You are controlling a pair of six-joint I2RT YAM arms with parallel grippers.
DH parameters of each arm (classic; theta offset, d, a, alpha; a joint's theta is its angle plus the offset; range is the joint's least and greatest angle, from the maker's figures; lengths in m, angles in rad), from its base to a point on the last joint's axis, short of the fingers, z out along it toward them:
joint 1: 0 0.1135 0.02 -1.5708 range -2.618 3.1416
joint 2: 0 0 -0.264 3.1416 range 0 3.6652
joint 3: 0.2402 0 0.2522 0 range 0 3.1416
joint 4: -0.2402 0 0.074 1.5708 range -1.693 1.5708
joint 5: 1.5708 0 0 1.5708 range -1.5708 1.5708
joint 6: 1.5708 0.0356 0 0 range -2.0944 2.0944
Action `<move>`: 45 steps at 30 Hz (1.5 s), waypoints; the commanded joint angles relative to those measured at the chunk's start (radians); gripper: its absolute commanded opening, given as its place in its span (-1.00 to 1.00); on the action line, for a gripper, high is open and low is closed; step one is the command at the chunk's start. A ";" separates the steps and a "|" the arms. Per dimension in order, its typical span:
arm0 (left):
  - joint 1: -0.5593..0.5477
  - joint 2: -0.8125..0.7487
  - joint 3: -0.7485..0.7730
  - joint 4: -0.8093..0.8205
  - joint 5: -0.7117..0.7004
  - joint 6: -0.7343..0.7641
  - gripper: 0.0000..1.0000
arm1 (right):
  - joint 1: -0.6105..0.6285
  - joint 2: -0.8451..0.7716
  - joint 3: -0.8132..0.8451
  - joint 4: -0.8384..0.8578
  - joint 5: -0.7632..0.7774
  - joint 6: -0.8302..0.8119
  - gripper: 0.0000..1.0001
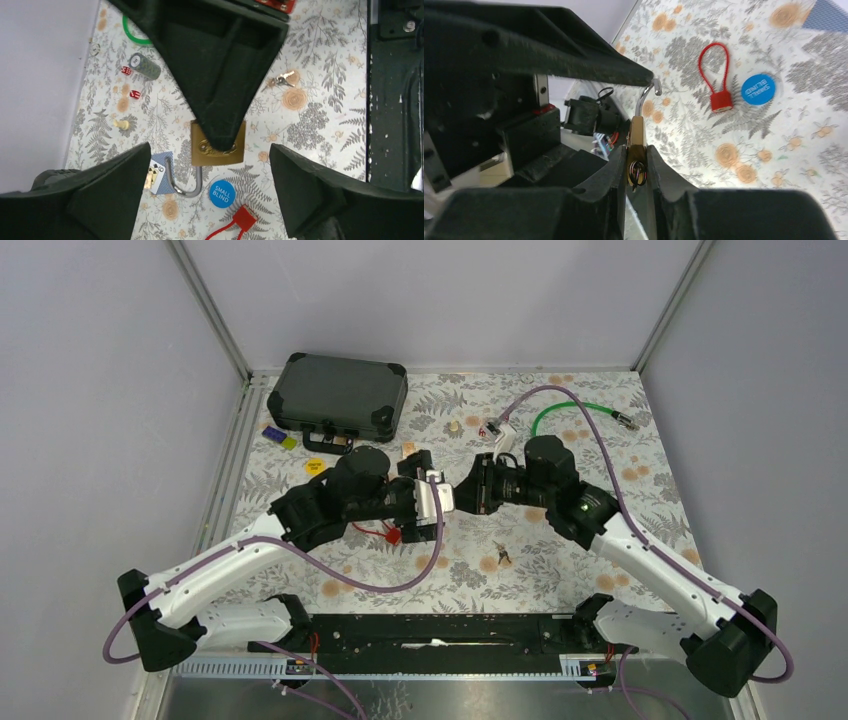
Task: Lock with the key
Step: Pick up the lock from the center of the board, then lock the lock.
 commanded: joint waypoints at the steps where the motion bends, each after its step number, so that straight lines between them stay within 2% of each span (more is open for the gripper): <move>1: -0.003 -0.032 0.031 0.121 -0.052 -0.038 0.98 | 0.006 -0.143 -0.064 0.168 0.102 -0.098 -1.00; 6: -0.003 -0.112 -0.032 0.232 -0.050 -0.054 0.98 | 0.006 -0.234 -0.067 0.137 0.194 -0.216 -1.00; 18: -0.003 -0.185 -0.090 0.264 -0.030 -0.040 0.93 | 0.006 -0.276 -0.021 0.142 0.043 -0.232 -1.00; 29: -0.004 -0.154 -0.079 0.260 0.070 -0.034 0.92 | 0.005 -0.241 0.003 0.143 -0.002 -0.190 -1.00; 45: -0.004 -0.103 -0.085 0.242 0.195 -0.084 0.86 | 0.006 -0.267 -0.022 0.177 0.020 -0.181 -1.00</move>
